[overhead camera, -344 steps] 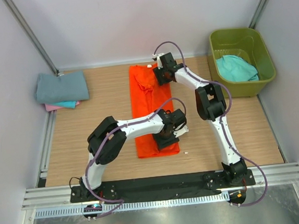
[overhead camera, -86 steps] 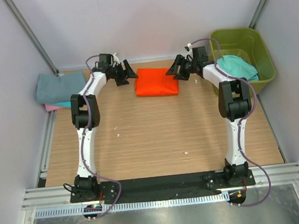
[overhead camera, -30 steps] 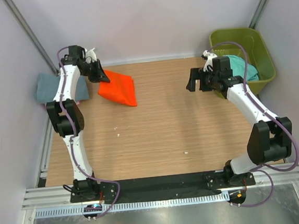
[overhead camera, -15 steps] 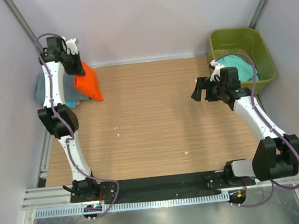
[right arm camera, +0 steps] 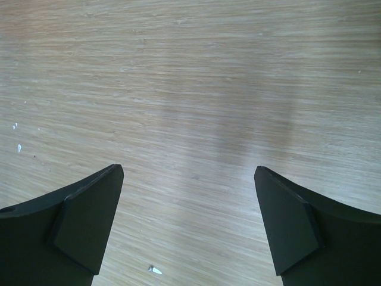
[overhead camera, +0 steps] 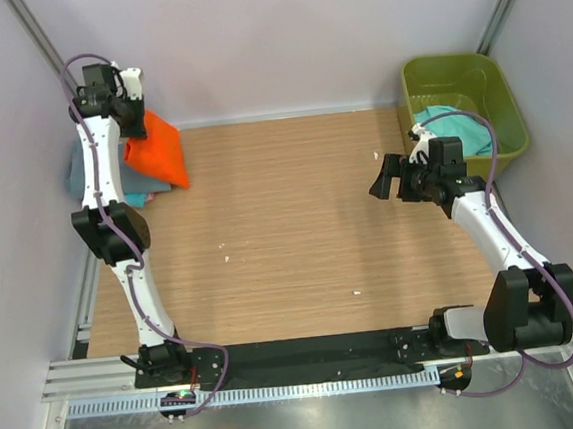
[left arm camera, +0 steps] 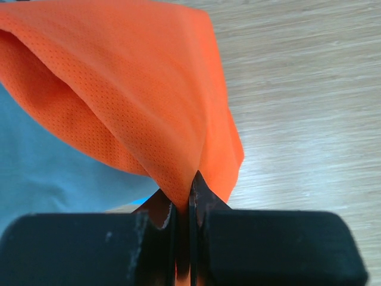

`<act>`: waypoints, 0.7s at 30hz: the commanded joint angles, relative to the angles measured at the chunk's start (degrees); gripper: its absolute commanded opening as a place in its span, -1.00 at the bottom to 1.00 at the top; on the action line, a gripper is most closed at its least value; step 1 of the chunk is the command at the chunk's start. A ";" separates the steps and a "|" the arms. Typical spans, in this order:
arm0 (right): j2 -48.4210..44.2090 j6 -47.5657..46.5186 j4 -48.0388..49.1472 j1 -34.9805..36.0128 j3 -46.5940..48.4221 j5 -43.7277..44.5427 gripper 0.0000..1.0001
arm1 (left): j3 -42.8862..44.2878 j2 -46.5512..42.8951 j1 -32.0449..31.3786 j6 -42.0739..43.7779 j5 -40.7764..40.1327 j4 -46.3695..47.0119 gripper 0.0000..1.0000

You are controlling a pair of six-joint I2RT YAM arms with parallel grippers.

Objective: Fold and stack the t-shirts
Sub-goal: Neatly place the folded tshirt to the corner

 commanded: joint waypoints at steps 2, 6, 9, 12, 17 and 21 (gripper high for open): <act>-1.93 1.26 2.55 -0.29 -0.82 -1.77 0.96 | 3.38 -2.95 1.67 2.11 -3.89 2.62 -1.00; -1.85 1.87 3.17 -2.14 -1.27 -2.29 0.96 | 3.91 -3.22 2.55 2.55 -4.86 3.24 -1.00; -1.84 2.66 3.61 -2.84 -1.62 -2.64 0.96 | 4.26 -3.13 3.26 2.99 -6.09 3.68 -1.00; -1.84 3.27 3.87 -3.19 -2.14 -3.00 0.96 | 4.97 -2.87 3.87 4.13 -8.20 4.12 -1.00; -2.20 3.72 3.96 -3.81 -2.93 -3.79 0.95 | 5.76 -2.43 4.66 5.27 -11.54 5.52 -1.00; -2.63 4.50 4.49 -4.42 -3.81 -4.40 0.95 | 5.67 -1.38 4.93 6.86 -14.09 6.23 -1.00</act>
